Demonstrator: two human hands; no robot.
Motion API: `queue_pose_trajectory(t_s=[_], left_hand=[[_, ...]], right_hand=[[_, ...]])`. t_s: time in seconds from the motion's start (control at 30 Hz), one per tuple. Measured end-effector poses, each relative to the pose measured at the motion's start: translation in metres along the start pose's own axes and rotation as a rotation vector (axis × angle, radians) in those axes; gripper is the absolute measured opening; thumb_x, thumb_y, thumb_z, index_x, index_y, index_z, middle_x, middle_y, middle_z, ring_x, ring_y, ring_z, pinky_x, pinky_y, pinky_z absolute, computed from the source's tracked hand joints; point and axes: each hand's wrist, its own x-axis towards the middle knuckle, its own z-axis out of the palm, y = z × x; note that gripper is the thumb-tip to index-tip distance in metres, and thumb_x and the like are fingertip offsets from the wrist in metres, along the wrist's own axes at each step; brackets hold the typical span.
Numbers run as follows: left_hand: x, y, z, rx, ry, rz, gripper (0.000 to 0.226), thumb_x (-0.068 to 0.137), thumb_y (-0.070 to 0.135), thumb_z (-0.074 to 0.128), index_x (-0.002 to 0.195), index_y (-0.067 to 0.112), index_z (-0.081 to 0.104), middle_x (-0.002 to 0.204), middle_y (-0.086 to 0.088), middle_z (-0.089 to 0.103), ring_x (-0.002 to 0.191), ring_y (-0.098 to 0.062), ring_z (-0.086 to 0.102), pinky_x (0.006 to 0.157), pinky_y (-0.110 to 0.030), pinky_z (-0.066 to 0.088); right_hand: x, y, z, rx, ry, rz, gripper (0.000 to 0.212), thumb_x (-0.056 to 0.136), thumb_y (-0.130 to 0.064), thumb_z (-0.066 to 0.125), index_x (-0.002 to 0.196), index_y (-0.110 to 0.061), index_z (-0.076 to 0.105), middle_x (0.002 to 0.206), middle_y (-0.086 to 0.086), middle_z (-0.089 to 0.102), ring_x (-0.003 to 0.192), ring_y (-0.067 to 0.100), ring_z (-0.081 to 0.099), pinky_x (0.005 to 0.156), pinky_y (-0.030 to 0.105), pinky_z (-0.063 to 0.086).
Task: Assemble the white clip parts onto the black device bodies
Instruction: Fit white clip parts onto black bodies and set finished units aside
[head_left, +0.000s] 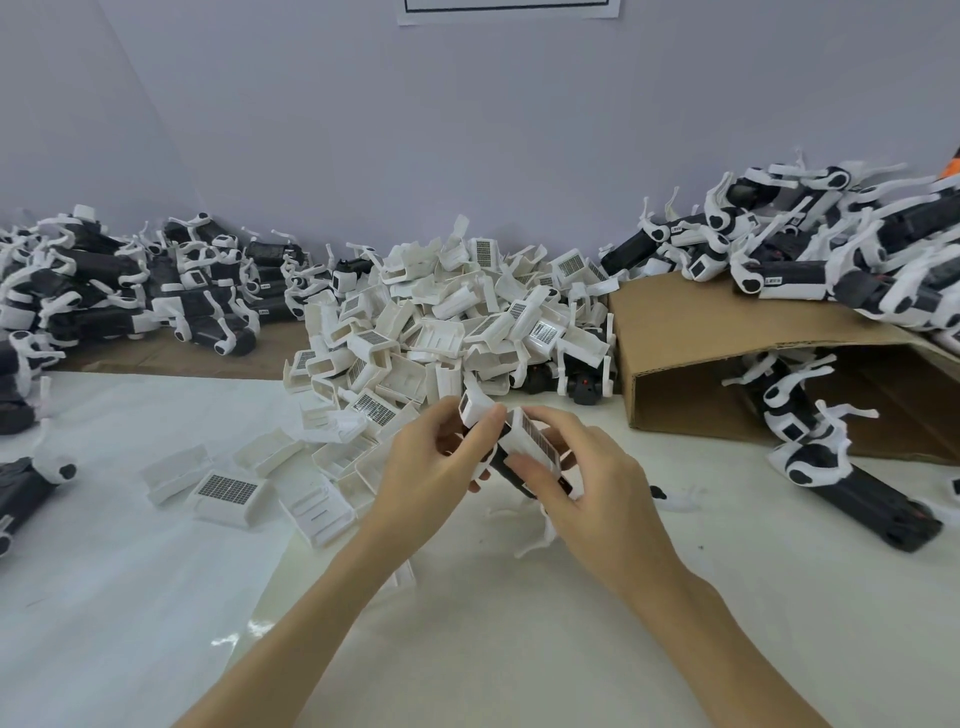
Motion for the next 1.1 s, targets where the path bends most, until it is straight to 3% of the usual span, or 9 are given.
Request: queue_pose_trajectory(t_s=[0.17, 0.3, 0.4, 0.5, 0.57, 0.67, 0.8, 0.97, 1.1], left_hand=[[-0.001, -0.002, 0.005, 0.038, 0.065, -0.009, 0.040, 0.100, 0.052, 0.065, 0.084, 0.015, 0.060, 0.068, 0.005, 0.069, 0.063, -0.020, 0.070, 0.057, -0.034, 0.059], [-0.001, -0.001, 0.005, 0.039, 0.077, -0.001, 0.054, 0.096, 0.057, 0.061, 0.087, 0.004, 0.061, 0.069, -0.006, 0.066, 0.061, -0.021, 0.070, 0.054, -0.028, 0.054], [-0.001, 0.001, 0.004, 0.067, 0.063, 0.034, 0.045, 0.094, 0.059, 0.065, 0.078, 0.019, 0.057, 0.062, 0.002, 0.062, 0.062, -0.024, 0.070, 0.051, -0.022, 0.050], [-0.004, 0.000, 0.007, 0.100, 0.027, 0.060, 0.047, 0.087, 0.066, 0.060, 0.081, 0.020, 0.056, 0.072, -0.019, 0.061, 0.074, -0.041, 0.065, 0.062, -0.053, 0.059], [-0.006, 0.000, 0.009, 0.165, 0.070, 0.068, 0.044, 0.087, 0.068, 0.058, 0.075, 0.028, 0.047, 0.074, -0.024, 0.057, 0.073, -0.042, 0.063, 0.066, -0.060, 0.056], [-0.007, 0.001, 0.011, 0.182, 0.090, 0.066, 0.040, 0.086, 0.071, 0.058, 0.073, 0.035, 0.048, 0.073, -0.022, 0.057, 0.070, -0.041, 0.062, 0.068, -0.061, 0.056], [-0.007, -0.001, 0.009, 0.180, 0.080, 0.078, 0.052, 0.088, 0.067, 0.058, 0.081, 0.016, 0.052, 0.073, -0.023, 0.053, 0.071, -0.043, 0.059, 0.067, -0.062, 0.053], [-0.009, 0.000, 0.011, 0.118, 0.069, 0.052, 0.054, 0.086, 0.069, 0.056, 0.087, 0.015, 0.057, 0.071, -0.020, 0.059, 0.071, -0.043, 0.062, 0.067, -0.061, 0.055], [-0.009, 0.000, 0.012, 0.071, 0.098, -0.021, 0.065, 0.083, 0.071, 0.053, 0.094, 0.007, 0.063, 0.071, -0.017, 0.064, 0.062, -0.027, 0.068, 0.059, -0.048, 0.059]], right_hand=[[-0.002, -0.002, 0.001, -0.063, -0.098, -0.059, 0.054, 0.106, -0.044, 0.050, 0.154, -0.020, 0.047, 0.133, -0.010, 0.060, 0.124, 0.009, 0.051, 0.102, 0.031, 0.048], [-0.007, -0.005, 0.010, -0.137, -0.132, -0.061, 0.073, 0.098, -0.039, 0.069, 0.159, -0.021, 0.034, 0.147, -0.009, 0.049, 0.135, 0.009, 0.042, 0.112, 0.025, 0.040], [-0.006, -0.005, 0.012, -0.116, -0.110, -0.032, 0.069, 0.098, -0.028, 0.072, 0.157, -0.024, 0.037, 0.143, -0.008, 0.053, 0.130, 0.013, 0.048, 0.107, 0.031, 0.046], [-0.007, -0.004, 0.011, -0.094, -0.131, -0.030, 0.064, 0.099, -0.026, 0.069, 0.154, -0.025, 0.037, 0.140, -0.008, 0.052, 0.126, 0.014, 0.050, 0.104, 0.033, 0.048], [-0.007, -0.003, 0.011, -0.088, -0.137, -0.041, 0.060, 0.100, -0.025, 0.067, 0.153, -0.023, 0.037, 0.138, -0.005, 0.052, 0.125, 0.016, 0.051, 0.102, 0.037, 0.050], [-0.005, -0.002, 0.011, -0.122, -0.116, -0.028, 0.057, 0.100, -0.028, 0.067, 0.150, -0.025, 0.039, 0.132, -0.005, 0.054, 0.120, 0.017, 0.053, 0.096, 0.037, 0.052], [-0.005, -0.004, 0.015, -0.185, -0.104, 0.004, 0.048, 0.098, -0.036, 0.066, 0.137, -0.029, 0.040, 0.120, -0.008, 0.054, 0.109, 0.019, 0.055, 0.084, 0.037, 0.054], [-0.004, -0.004, 0.014, -0.116, -0.047, -0.010, 0.054, 0.093, -0.025, 0.075, 0.139, -0.030, 0.049, 0.109, -0.017, 0.055, 0.105, 0.016, 0.056, 0.083, 0.037, 0.055], [-0.003, -0.004, 0.009, -0.072, 0.015, -0.021, 0.059, 0.085, -0.019, 0.084, 0.139, -0.025, 0.062, 0.102, -0.014, 0.064, 0.103, 0.015, 0.063, 0.085, 0.034, 0.057]])
